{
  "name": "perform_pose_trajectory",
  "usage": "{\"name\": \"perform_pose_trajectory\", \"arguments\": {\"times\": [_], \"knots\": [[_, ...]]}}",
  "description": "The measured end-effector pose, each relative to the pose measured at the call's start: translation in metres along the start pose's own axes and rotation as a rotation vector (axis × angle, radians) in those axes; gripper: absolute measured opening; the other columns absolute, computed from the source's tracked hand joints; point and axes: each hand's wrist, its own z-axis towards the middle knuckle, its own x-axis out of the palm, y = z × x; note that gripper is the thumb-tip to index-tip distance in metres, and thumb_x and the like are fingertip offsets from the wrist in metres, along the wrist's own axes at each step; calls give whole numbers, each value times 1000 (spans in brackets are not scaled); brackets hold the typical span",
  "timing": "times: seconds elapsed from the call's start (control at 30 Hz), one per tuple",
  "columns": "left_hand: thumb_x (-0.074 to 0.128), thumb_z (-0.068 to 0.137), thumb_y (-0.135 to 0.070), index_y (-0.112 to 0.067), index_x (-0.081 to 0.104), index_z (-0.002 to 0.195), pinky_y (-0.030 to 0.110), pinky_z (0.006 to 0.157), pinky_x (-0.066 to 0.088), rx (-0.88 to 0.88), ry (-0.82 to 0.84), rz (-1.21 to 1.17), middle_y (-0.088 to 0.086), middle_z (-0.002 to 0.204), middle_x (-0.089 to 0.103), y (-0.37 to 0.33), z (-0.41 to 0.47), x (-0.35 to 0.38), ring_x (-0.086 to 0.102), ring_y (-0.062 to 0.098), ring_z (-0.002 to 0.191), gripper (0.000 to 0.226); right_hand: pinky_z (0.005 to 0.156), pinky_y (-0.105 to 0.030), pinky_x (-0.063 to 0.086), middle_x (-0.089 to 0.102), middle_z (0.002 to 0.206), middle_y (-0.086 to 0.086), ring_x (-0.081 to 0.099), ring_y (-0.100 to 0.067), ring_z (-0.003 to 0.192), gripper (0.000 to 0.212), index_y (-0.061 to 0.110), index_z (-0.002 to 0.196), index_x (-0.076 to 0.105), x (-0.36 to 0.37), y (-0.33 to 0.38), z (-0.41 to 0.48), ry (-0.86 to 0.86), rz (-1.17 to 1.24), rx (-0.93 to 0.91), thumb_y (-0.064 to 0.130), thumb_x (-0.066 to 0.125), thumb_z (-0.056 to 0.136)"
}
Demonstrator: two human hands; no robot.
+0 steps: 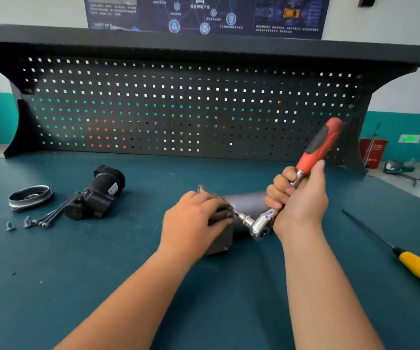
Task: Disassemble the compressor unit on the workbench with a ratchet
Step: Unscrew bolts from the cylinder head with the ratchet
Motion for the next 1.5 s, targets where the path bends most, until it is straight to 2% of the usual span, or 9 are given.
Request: {"name": "perform_pose_trajectory", "arguments": {"times": [0.07, 0.13, 0.2, 0.3, 0.37, 0.7, 1.0, 1.3, 1.5], "knots": [[86, 61, -36, -26, 74, 88, 28, 63, 41, 36, -12, -18, -11, 91, 68, 5, -4, 1, 62, 21, 83, 32, 34, -16, 15, 22, 41, 9, 17, -8, 33, 58, 19, 56, 34, 1, -2, 0, 2, -83, 22, 59, 25, 96], [84, 64, -37, -25, 73, 94, 34, 84, 35, -3, 22, -62, -8, 106, 67, 7, -2, 3, 59, 23, 101, 35, 34, -16, 15, 22, 40, 9, 17, -7, 32, 57, 19, 56, 34, 3, -3, -2, 6, -111, 32, 59, 26, 96], [82, 68, -34, -22, 73, 101, 34, 96, 35, -43, 68, -157, -4, 115, 66, 7, -1, 5, 56, 22, 110, 36, 34, -15, 15, 23, 40, 9, 17, -7, 31, 57, 19, 56, 34, 4, -3, -4, 16, -111, 35, 58, 26, 97], [82, 69, -24, -17, 73, 105, 14, 87, 31, -89, 96, -284, -1, 108, 70, 4, 0, 3, 60, 22, 104, 38, 34, -16, 14, 22, 40, 9, 16, -7, 32, 57, 19, 56, 34, 6, -2, -5, 38, -121, 47, 59, 26, 96], [81, 69, -19, -16, 73, 104, 10, 82, 29, -108, 79, -310, 1, 105, 71, 4, 0, 3, 60, 23, 101, 37, 35, -16, 14, 21, 40, 9, 15, -7, 32, 58, 19, 55, 34, 6, -2, -7, 52, -116, 54, 59, 25, 96], [80, 70, -22, -20, 73, 106, 12, 86, 33, -186, 99, -362, -4, 104, 70, 2, 2, 3, 58, 17, 105, 36, 36, -15, 13, 22, 39, 9, 16, -8, 33, 57, 19, 55, 35, 10, -5, -9, -13, -87, -4, 56, 26, 97], [78, 70, -18, -21, 73, 105, 15, 87, 35, -201, 96, -359, -3, 103, 71, 3, 2, 4, 58, 18, 105, 36, 36, -15, 14, 23, 40, 10, 17, -9, 36, 55, 19, 56, 34, 20, -22, -24, -63, -187, -196, 52, 27, 99], [78, 70, -18, -21, 73, 105, 10, 82, 31, -196, 99, -368, -1, 102, 71, 4, 2, 3, 58, 19, 103, 36, 35, -15, 16, 24, 41, 9, 21, -9, 34, 55, 20, 58, 33, -2, -25, -22, -300, 258, -40, 58, 26, 97], [78, 70, -19, -20, 72, 108, 13, 86, 31, -163, 127, -348, -1, 106, 70, 3, 3, 2, 56, 19, 106, 38, 35, -16, 14, 21, 44, 9, 17, -9, 36, 56, 22, 53, 31, 11, -20, -18, -71, 38, -80, 58, 26, 97]]}}
